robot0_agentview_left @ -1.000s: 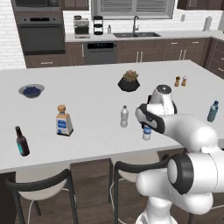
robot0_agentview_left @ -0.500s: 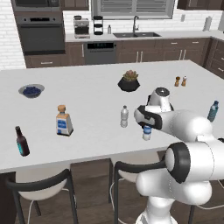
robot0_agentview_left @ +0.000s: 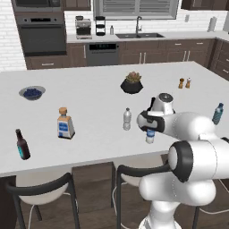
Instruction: Move the plastic bottles in the middle to the plastics group, and the glass bottles in the middle to the glass group.
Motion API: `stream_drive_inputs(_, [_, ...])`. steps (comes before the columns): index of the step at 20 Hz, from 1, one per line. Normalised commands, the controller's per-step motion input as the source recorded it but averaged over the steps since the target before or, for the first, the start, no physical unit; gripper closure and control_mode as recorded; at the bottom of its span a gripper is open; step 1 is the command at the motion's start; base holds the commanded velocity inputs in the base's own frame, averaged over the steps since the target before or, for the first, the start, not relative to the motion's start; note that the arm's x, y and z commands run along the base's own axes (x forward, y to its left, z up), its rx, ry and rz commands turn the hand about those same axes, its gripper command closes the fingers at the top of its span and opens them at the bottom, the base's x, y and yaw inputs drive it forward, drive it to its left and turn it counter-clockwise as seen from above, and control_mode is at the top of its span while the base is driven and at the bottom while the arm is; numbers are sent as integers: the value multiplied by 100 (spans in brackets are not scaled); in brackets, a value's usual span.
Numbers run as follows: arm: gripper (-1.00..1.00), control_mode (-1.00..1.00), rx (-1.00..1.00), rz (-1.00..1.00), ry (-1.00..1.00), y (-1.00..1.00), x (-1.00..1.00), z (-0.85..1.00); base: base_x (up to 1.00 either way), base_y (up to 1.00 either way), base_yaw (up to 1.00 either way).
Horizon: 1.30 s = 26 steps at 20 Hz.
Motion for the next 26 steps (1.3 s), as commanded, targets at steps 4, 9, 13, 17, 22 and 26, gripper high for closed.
stream_drive_inputs(4, [-100, -100, 0, 2, 0, 0, 2, -19, 0, 0, 0])
stream_drive_inputs(9, [-100, -100, 0, 0, -1, 0, 5, -12, 0, 0, 0])
stream_drive_inputs(13, [-100, -100, 0, 0, -1, 0, 22, 0, 0, 0, 0])
stream_drive_inputs(17, [-100, -100, 0, 0, -4, -1, 20, 0, 0, 0, 0])
stream_drive_inputs(22, [-100, -100, 0, 0, 0, 0, 0, 0, 0, 0, 0])
stream_drive_inputs(26, [100, -100, 0, 0, 0, 0, 0, 0, 0, 0, 0])
